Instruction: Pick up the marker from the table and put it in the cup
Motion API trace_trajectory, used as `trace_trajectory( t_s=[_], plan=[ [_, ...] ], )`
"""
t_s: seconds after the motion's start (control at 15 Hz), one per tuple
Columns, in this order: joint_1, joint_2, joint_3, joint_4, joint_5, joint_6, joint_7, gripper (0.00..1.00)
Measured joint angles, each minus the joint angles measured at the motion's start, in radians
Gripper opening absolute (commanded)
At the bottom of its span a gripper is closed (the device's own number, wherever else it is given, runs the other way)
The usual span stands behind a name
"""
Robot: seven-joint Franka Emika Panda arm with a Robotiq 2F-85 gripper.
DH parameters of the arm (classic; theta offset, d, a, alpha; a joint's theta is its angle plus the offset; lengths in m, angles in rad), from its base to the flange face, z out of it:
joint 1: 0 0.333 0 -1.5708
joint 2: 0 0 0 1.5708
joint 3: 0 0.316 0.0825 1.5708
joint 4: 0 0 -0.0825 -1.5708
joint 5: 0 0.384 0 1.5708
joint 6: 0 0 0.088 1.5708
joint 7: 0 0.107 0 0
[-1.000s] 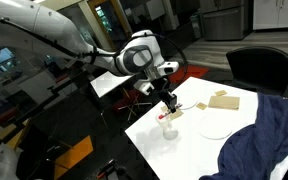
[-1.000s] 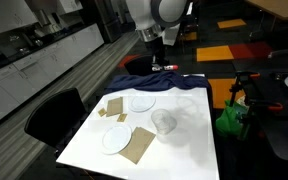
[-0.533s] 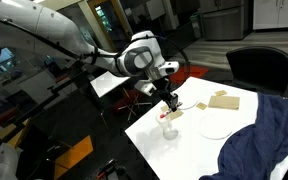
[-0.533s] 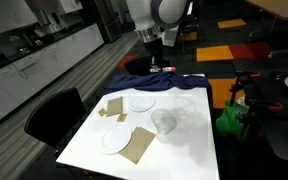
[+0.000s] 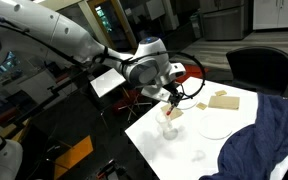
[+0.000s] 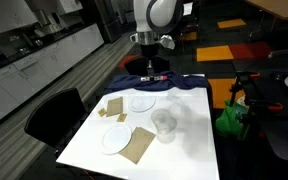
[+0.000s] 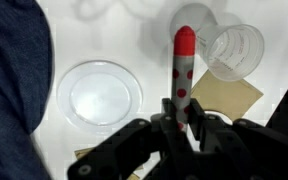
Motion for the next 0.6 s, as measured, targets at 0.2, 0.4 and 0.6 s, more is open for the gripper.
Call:
trace_trajectory(
  t_s=[0.2, 0.4, 0.6],
  plan=[
    [-0.113, 0.025, 0.124, 0.000, 0.124, 0.036, -0.242, 0.05],
    [-0.239, 0.050, 0.257, 0.001, 0.242, 0.060, -0.480, 0.05],
    [-0.334, 0.073, 0.349, 0.001, 0.391, 0.070, -0.720, 0.05]
  ],
)
